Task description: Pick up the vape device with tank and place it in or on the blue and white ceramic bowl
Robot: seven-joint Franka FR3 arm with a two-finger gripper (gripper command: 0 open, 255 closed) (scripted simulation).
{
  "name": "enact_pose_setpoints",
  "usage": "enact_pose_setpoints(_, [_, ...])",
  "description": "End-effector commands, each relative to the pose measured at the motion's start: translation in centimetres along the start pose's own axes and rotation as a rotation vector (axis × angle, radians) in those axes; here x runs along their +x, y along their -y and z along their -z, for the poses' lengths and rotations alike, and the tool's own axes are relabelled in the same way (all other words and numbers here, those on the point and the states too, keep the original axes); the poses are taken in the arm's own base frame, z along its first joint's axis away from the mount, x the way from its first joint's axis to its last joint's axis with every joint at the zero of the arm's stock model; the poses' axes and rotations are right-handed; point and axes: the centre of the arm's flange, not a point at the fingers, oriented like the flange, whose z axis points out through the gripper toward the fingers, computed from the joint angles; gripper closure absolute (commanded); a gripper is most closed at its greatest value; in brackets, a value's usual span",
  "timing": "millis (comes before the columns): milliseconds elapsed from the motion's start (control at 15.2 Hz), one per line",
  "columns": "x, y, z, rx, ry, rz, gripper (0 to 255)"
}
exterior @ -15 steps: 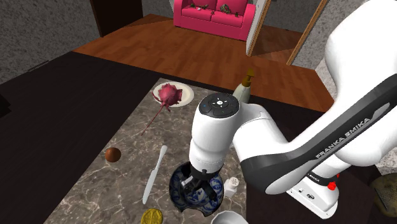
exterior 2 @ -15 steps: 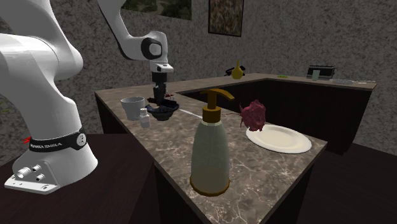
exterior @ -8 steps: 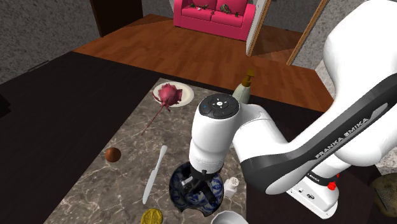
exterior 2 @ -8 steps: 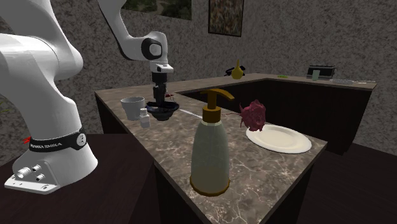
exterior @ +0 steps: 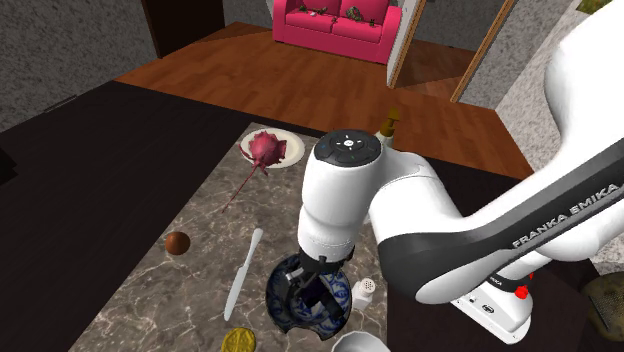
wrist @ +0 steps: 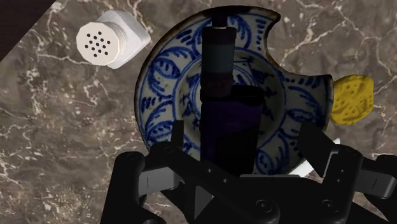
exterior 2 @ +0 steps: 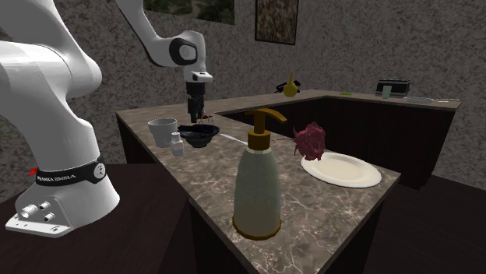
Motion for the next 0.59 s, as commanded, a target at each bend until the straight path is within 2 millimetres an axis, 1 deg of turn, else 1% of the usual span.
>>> enact_pose_setpoints(0, [-0.30, 0.09, 2.42, 0.004, 0.007, 0.001, 0])
enact_pose_setpoints(528, [-0.30, 0.09, 2.42, 0.004, 0.007, 0.001, 0])
